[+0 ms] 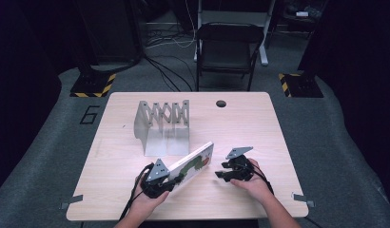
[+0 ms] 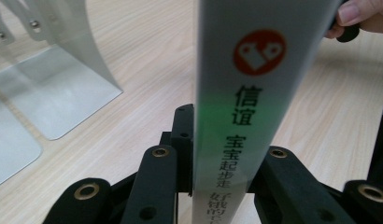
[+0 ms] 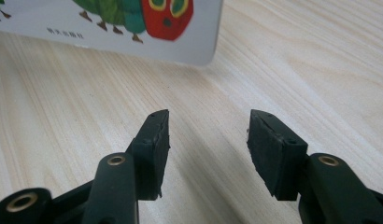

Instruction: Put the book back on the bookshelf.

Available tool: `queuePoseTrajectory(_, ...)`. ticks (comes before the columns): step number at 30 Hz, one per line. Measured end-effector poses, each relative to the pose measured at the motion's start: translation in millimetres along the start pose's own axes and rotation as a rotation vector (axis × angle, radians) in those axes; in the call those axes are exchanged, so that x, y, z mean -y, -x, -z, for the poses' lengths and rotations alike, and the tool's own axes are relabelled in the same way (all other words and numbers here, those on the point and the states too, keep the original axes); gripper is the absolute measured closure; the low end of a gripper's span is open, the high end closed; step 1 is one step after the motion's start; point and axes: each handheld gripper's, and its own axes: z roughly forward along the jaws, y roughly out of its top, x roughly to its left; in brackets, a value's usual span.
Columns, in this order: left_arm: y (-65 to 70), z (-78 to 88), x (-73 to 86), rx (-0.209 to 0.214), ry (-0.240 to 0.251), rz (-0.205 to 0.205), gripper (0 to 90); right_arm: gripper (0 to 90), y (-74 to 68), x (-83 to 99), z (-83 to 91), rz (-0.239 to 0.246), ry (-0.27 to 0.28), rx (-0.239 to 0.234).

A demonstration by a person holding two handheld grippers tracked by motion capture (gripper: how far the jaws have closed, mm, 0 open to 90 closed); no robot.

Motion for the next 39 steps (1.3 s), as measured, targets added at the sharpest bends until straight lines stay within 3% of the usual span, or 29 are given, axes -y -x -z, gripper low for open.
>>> queuePoseTrajectory(7, -8.1, 11.7, 1.0, -0.032, 0.003, 0.015, 75.5, 48.2, 2.3, -1.0, 2.2, -0.023, -0.011, 0.002)
queuePoseTrajectory(10, -9.2, 14.8, 1.4, -0.041, 0.004, 0.019, 75.5, 48.3, 5.1, -1.1, 3.0, -0.002, -0.007, -0.001)
queuePoseTrajectory(17, -11.6, 21.9, 3.6, -0.061, 0.0, 0.033, 75.5, 48.2, 7.9, -1.2, 5.7, -0.029, -0.004, 0.009)
queuePoseTrajectory(24, -14.7, 26.9, 5.7, -0.085, -0.001, 0.04, 75.4, 48.2, 10.9, -1.0, 6.4, -0.014, 0.002, 0.014)
queuePoseTrajectory(39, -31.2, 50.0, 15.0, -0.148, 0.001, 0.079, 75.4, 47.7, 15.0, 0.8, 9.2, -0.028, 0.001, 0.029)
